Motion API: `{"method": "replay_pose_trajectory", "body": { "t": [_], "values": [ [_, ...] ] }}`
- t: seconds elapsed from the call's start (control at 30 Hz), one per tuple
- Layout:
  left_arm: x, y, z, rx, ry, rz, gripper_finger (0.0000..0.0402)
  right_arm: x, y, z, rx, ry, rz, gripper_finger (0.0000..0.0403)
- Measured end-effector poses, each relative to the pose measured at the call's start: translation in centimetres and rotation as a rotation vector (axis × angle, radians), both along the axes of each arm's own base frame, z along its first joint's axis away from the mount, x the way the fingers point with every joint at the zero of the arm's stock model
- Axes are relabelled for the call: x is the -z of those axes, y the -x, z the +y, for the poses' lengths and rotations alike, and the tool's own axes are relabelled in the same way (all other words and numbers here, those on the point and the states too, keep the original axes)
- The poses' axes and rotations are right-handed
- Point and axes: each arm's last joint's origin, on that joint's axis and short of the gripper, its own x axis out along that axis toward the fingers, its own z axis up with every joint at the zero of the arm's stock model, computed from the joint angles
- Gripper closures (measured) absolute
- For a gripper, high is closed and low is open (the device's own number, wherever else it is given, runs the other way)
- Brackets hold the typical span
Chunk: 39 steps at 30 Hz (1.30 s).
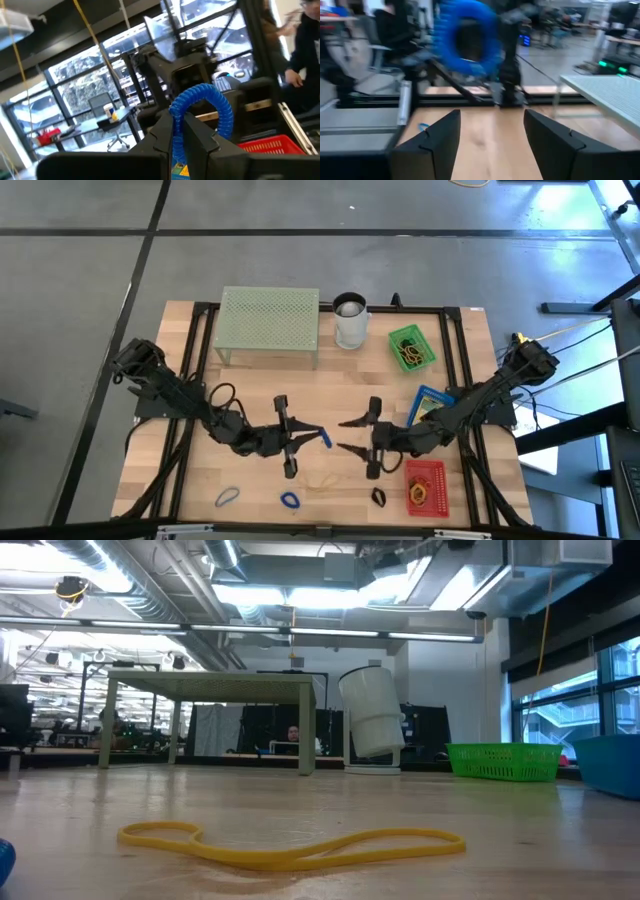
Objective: Pick & Place Office Desk Supplies
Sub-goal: Put the blue spiral keychain into the red bin
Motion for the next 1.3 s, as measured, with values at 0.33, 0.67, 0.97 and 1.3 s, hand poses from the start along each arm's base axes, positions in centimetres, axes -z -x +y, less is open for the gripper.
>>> {"method": "replay_pose_trajectory", "body": {
  "t": [0.33,0.67,0.97,1.3],
  "values": [
    [0.8,-1.4,2.1,0.05,0.112,0.044,0.0379,-0.6,0.1,0.3,-0.046,0.006,-0.049,0.0183],
    [1.4,-2.3,3.2,0.072,0.163,0.06,0.0379,-0.7,0.0,0.2,-0.047,0.027,-0.062,0.0183],
    [1.7,-2.9,4.0,0.079,0.182,0.054,0.0379,-0.7,-0.1,0.1,-0.041,0.024,-0.067,0.0186],
    [1.6,-2.8,4.0,0.085,0.183,0.047,0.0379,-0.7,-0.1,0.1,-0.041,0.025,-0.066,0.0279]
  ]
}}
